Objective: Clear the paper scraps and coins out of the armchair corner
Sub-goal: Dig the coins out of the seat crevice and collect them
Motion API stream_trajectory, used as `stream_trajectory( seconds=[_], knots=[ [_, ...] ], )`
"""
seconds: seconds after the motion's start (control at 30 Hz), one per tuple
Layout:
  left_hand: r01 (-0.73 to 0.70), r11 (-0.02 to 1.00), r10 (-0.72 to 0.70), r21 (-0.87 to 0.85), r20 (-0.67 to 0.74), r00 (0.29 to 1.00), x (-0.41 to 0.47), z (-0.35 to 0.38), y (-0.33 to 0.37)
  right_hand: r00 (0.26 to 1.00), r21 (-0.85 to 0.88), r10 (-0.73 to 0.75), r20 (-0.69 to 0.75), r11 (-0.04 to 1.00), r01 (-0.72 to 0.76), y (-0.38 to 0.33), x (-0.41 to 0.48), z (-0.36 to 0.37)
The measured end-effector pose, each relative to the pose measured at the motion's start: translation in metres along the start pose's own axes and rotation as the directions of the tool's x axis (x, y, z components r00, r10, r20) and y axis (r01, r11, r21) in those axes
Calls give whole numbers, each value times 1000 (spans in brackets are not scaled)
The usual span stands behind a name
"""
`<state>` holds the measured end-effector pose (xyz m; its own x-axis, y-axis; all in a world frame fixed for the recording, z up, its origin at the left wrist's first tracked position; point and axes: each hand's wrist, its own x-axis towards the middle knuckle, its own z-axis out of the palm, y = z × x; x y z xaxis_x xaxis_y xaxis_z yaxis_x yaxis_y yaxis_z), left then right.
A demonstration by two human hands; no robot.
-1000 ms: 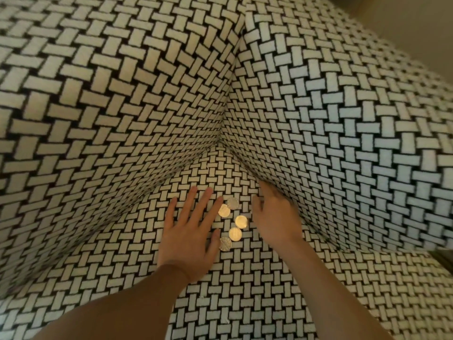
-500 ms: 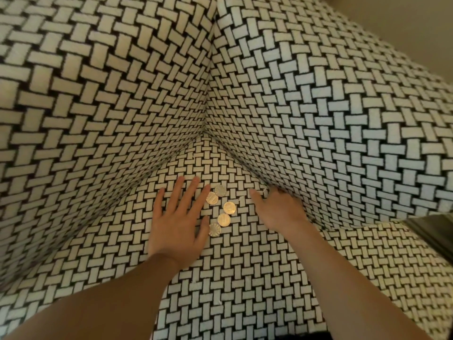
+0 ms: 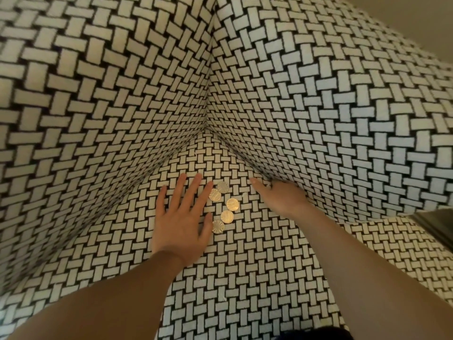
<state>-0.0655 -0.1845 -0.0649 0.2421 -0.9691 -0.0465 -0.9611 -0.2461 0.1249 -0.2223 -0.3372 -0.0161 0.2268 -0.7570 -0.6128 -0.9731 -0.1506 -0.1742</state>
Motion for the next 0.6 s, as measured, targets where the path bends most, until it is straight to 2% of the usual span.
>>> stream_trajectory(
  seconds=[0.07, 0.23, 0.4, 0.47, 0.53, 0.6],
  knots=[
    [-5, 1000, 5, 2, -2, 1000, 0, 0, 0, 998, 4, -13, -61, 1000, 13, 9, -7, 12],
    [-9, 1000, 9, 25, -5, 1000, 0, 3, -1, 986, 163, -96, -137, 980, 118, 26, -9, 25],
    [-9, 1000, 10, 24, -11, 1000, 0, 4, -2, 974, 203, -99, -205, 969, 141, 24, -21, 22],
    [-12, 1000, 12, 22, -12, 1000, 0, 3, -1, 965, 155, -118, -235, 975, 157, 26, -33, 17],
    [-8, 1000, 8, 22, -17, 1000, 0, 3, 0, 962, 86, -96, -254, 989, 121, 29, -45, 11],
    [-1, 1000, 2, 27, -15, 1000, 0, 2, 0, 967, 77, 6, -253, 997, 14, 32, -52, 6]
  ],
)
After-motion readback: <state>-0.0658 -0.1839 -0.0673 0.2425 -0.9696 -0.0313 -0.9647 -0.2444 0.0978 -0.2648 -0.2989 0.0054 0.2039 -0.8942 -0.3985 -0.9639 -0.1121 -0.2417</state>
